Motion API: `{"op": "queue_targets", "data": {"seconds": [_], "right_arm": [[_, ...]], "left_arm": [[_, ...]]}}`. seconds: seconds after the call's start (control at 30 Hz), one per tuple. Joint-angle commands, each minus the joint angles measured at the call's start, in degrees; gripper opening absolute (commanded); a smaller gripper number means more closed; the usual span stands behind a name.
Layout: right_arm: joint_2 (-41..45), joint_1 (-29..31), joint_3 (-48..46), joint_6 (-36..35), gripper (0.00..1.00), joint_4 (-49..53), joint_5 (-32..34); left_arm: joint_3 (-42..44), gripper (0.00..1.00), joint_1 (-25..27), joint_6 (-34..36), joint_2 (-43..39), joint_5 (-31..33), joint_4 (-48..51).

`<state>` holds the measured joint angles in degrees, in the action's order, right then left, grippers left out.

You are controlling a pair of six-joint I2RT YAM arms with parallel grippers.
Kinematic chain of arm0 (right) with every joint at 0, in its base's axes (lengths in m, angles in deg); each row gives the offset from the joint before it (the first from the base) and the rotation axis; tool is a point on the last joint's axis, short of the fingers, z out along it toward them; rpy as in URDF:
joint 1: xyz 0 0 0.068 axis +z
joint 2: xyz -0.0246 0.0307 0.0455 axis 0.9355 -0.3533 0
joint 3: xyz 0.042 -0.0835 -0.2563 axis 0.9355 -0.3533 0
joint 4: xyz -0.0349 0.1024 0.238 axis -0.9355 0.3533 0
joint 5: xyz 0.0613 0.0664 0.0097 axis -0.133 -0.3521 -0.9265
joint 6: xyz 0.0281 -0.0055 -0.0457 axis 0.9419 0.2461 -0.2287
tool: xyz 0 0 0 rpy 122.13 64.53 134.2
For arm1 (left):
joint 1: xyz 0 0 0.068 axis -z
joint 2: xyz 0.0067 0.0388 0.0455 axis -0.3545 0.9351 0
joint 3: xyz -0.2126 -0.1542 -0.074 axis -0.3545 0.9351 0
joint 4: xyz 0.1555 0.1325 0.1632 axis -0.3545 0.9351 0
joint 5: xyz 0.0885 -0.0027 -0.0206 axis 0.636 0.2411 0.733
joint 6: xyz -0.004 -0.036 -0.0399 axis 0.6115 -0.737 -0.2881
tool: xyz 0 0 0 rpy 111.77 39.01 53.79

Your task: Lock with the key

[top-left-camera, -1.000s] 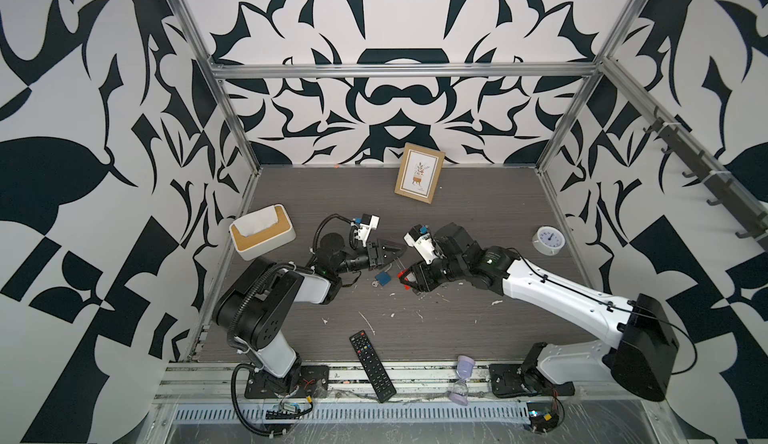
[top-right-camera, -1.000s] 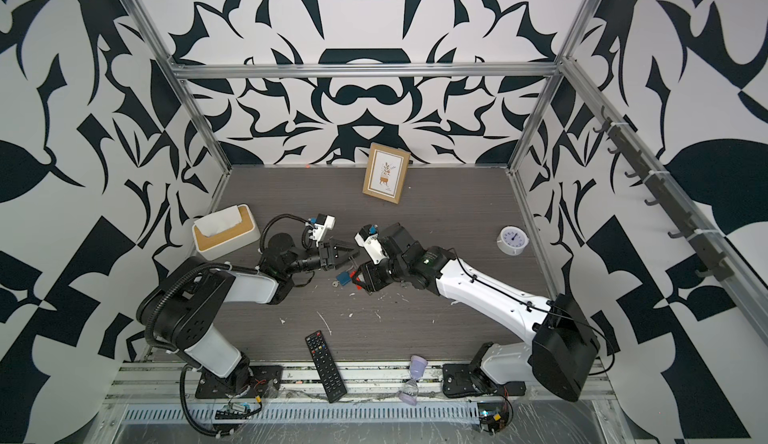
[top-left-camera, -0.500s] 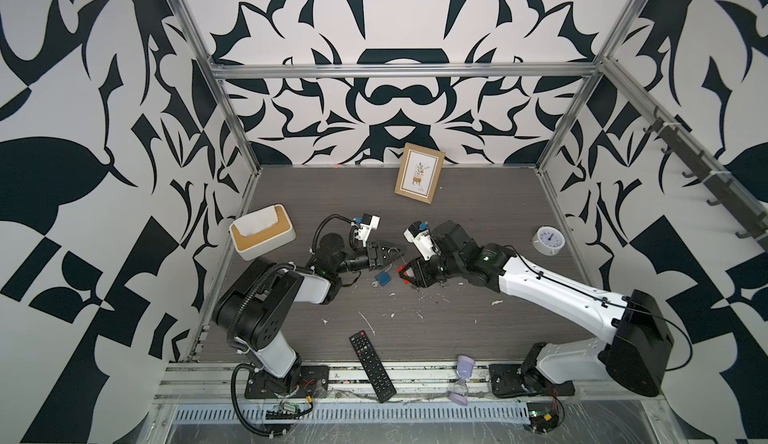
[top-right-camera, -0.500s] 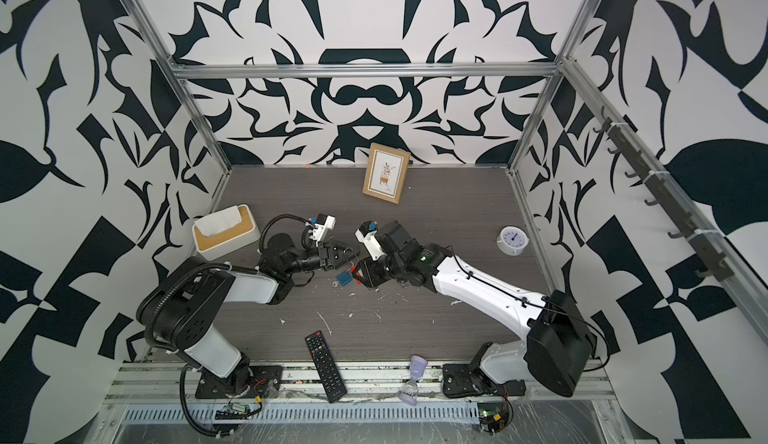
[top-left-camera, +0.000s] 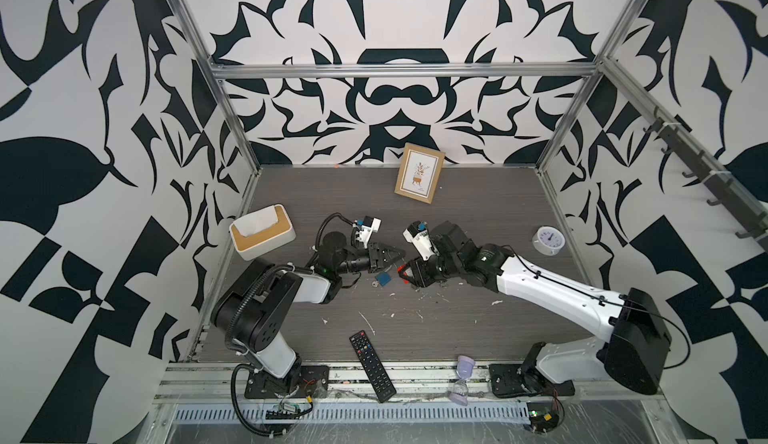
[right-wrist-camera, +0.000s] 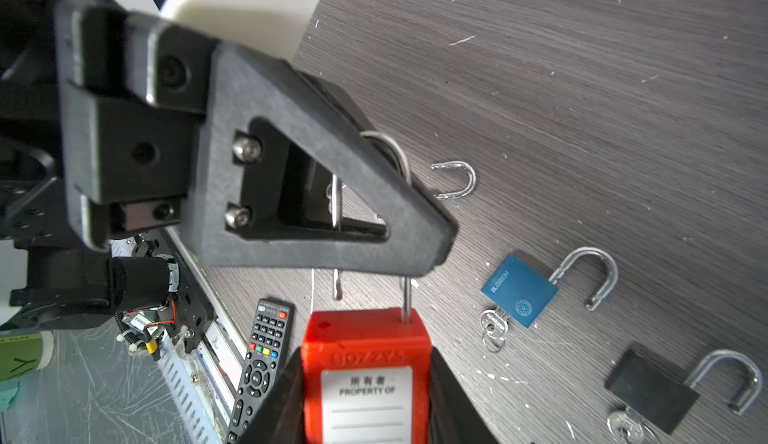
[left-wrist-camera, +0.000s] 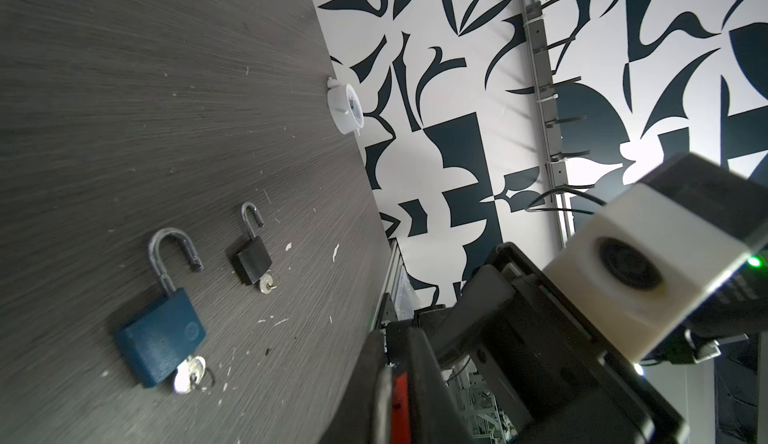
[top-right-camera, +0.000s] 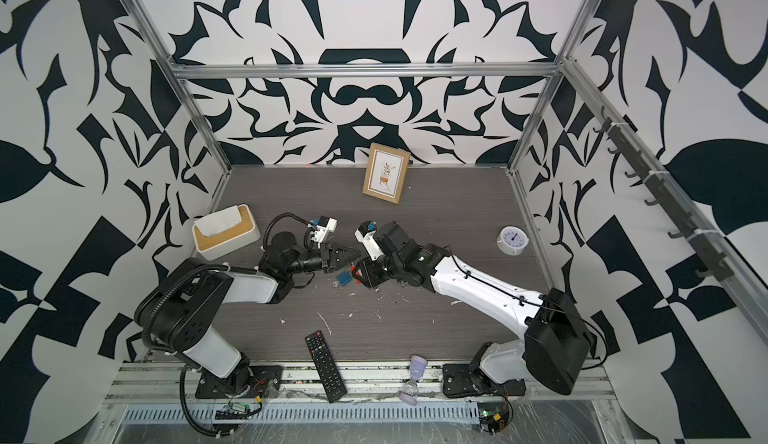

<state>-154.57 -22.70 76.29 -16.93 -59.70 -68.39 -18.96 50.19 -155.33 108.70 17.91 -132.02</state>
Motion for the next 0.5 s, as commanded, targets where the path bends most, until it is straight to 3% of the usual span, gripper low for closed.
{"op": "queue_targets", "data": {"seconds": [0.0, 0.17, 0.37, 0.47], "right_arm": [[0.7, 0.1, 2.2, -0.1, 0.31, -2.2, 1.6], [0.5, 0.1, 0.8, 1.7, 0.48, -5.9, 3.5], [2.2, 0.1, 0.5, 4.8, 0.78, -9.9, 8.5], [6.3, 0.0, -3.0, 3.6, 0.82, -15.6, 10.4]], "left_arm": [[-2.5, 0.00, 1.0, 7.6, -5.6, 2.0, 11.8], [-5.4, 0.00, 2.4, 14.6, -14.1, 10.5, 30.3], [-7.5, 0.00, 2.3, 15.6, -22.1, 17.8, 38.1], [-9.3, 0.00, 2.3, 18.0, -26.6, 22.4, 42.8]]}}
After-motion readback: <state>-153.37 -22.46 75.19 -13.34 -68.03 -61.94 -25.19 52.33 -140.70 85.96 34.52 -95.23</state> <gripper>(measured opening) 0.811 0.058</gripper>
